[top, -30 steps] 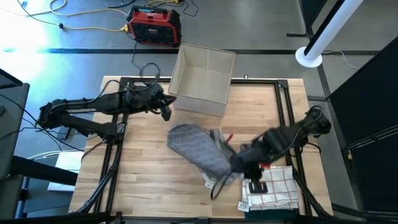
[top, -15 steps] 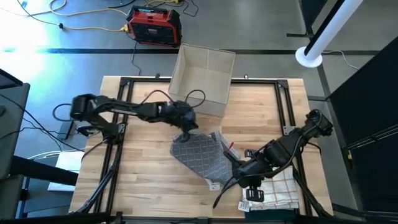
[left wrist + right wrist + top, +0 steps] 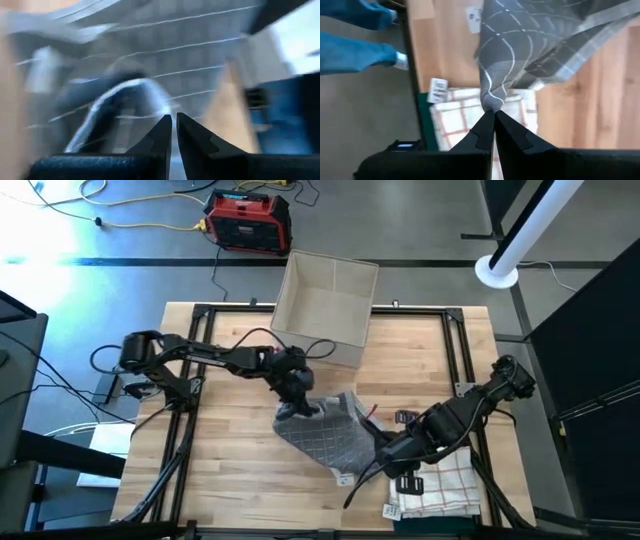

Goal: Fold towel
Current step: Fold the gray patterned towel

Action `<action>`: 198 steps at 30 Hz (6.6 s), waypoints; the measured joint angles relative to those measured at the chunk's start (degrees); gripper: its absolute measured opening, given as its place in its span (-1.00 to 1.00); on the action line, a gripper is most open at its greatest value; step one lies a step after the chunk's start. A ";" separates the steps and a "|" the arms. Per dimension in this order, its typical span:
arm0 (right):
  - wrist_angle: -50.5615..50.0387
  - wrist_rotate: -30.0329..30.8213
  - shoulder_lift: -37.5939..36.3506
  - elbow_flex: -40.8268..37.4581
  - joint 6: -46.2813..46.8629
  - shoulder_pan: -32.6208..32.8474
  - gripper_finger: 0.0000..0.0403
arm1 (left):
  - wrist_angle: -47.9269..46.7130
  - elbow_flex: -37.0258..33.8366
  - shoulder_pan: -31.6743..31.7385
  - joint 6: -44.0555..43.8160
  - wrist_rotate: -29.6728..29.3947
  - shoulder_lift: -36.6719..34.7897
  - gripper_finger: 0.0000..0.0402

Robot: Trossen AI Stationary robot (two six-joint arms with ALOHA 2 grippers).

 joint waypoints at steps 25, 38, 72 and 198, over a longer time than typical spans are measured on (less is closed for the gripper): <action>0.48 14.85 0.00 0.02 8.08 1.47 -1.00 | -2.93 0.04 -3.20 -1.71 -27.06 -6.92 -0.71; 2.40 20.59 0.00 0.02 7.66 3.76 -1.00 | 14.29 0.11 -12.17 -12.72 -30.49 -3.98 -0.03; 1.56 23.42 0.00 0.07 8.78 3.36 -1.00 | 6.42 0.54 -12.90 7.23 -33.95 -2.11 -0.19; 11.70 6.53 15.45 -0.02 -15.63 -7.14 -1.00 | -13.46 -29.82 -24.95 -27.16 -23.98 -34.46 -0.01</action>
